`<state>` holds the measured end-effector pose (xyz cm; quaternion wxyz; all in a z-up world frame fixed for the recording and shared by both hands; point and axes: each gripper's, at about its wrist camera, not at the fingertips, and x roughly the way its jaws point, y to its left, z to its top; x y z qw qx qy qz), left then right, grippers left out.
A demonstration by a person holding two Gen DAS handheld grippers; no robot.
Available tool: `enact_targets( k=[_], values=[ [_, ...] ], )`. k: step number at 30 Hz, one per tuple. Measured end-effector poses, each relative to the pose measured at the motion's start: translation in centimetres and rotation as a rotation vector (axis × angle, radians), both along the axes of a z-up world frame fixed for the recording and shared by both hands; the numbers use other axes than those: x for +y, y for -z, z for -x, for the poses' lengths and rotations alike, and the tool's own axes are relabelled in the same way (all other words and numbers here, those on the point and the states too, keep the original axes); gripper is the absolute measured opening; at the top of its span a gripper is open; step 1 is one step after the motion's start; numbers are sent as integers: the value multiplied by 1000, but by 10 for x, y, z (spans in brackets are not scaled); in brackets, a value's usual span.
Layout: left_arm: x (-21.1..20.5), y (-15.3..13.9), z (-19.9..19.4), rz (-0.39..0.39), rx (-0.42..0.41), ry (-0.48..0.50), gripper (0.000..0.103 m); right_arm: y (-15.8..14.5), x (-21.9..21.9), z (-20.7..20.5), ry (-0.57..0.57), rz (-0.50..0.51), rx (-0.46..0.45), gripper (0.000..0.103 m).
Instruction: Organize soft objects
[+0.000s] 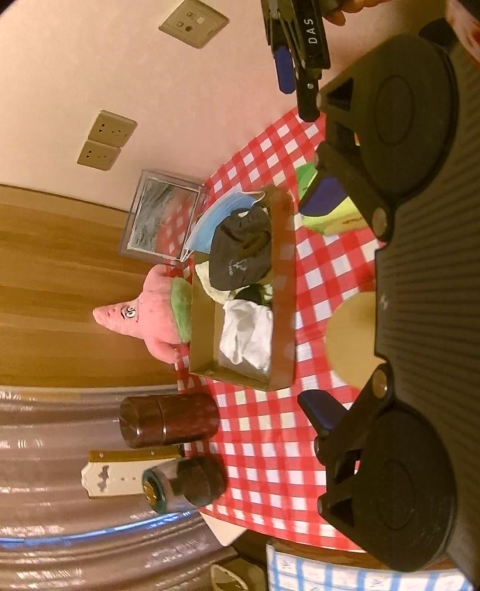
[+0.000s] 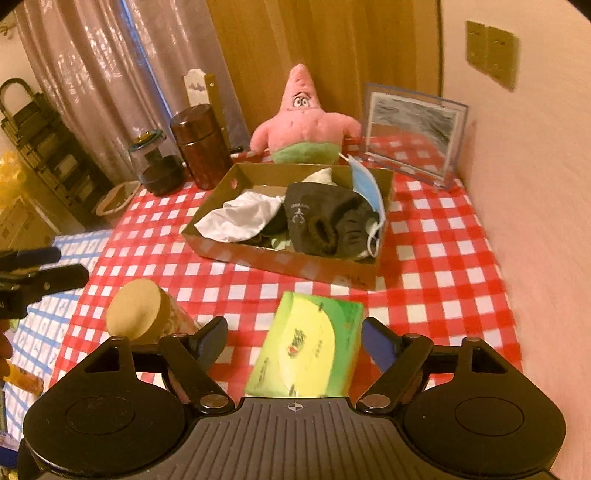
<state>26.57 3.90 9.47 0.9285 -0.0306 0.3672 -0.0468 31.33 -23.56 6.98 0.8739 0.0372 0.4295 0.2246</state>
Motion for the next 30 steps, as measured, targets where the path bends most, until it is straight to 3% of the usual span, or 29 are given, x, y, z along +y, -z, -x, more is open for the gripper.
enact_targets(
  k=[8,30],
  values=[
    [-8,-1,49,11,-40,-75,101,-3,-15,42,53,6,-48,87],
    [-41,28,180,21,-5,-178,99,-8,-17,185,103,-15,-149,88]
  ],
)
